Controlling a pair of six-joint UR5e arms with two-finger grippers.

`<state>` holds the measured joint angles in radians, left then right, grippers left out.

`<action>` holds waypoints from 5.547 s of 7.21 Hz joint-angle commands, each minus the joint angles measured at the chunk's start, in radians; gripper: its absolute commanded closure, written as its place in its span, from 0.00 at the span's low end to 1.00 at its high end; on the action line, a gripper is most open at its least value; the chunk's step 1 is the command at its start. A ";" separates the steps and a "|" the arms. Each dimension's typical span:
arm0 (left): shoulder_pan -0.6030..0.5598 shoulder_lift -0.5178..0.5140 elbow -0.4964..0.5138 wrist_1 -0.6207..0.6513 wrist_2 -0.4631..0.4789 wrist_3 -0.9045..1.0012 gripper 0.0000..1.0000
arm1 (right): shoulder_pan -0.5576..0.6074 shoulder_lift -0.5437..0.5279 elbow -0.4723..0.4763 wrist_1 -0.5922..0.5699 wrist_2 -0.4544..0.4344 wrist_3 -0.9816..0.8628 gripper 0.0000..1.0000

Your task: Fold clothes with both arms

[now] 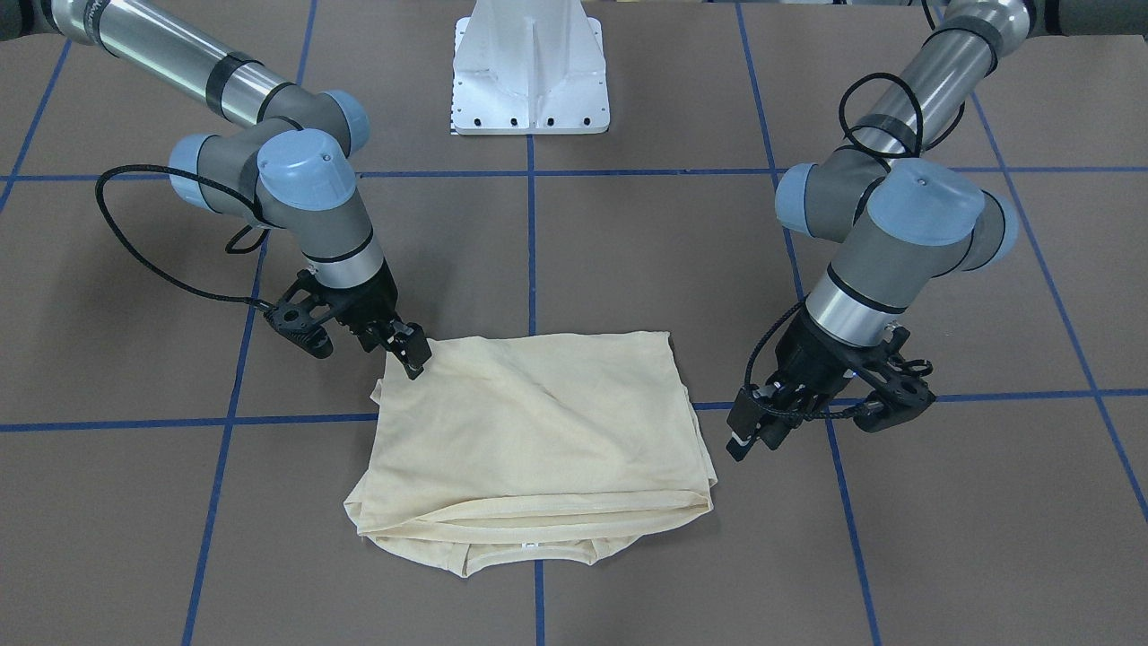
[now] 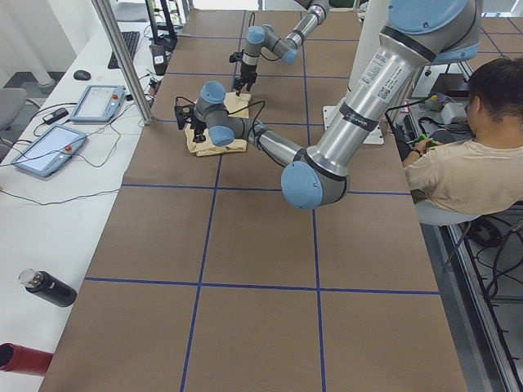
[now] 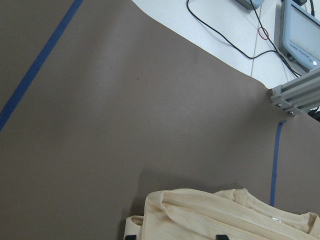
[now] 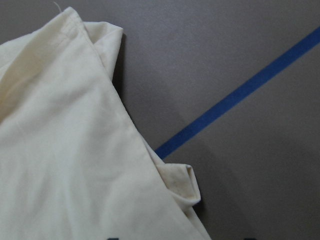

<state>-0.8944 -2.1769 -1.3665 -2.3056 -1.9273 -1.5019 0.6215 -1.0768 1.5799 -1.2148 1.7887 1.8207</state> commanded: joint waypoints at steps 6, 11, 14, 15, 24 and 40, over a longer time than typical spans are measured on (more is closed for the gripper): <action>0.029 0.008 0.009 0.000 0.045 0.002 0.39 | -0.049 -0.058 0.063 0.001 -0.018 0.075 0.28; 0.049 0.016 0.014 0.000 0.050 0.005 0.39 | -0.042 -0.046 0.049 0.000 -0.054 0.120 0.28; 0.049 0.014 0.011 0.000 0.051 0.005 0.39 | -0.043 -0.031 0.037 0.000 -0.074 0.152 0.28; 0.049 0.014 0.012 0.000 0.050 0.005 0.39 | -0.045 -0.029 0.034 0.000 -0.074 0.154 0.42; 0.048 0.014 -0.014 0.000 0.037 0.005 0.39 | -0.110 -0.173 0.423 -0.227 -0.020 0.155 1.00; 0.394 0.143 -0.324 0.196 0.074 -0.238 0.28 | -0.060 -0.095 0.542 -0.546 -0.005 0.042 0.00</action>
<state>-0.5190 -2.0336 -1.6974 -2.1106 -1.8537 -1.7394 0.5342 -1.1735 2.1477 -1.7698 1.7734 1.8966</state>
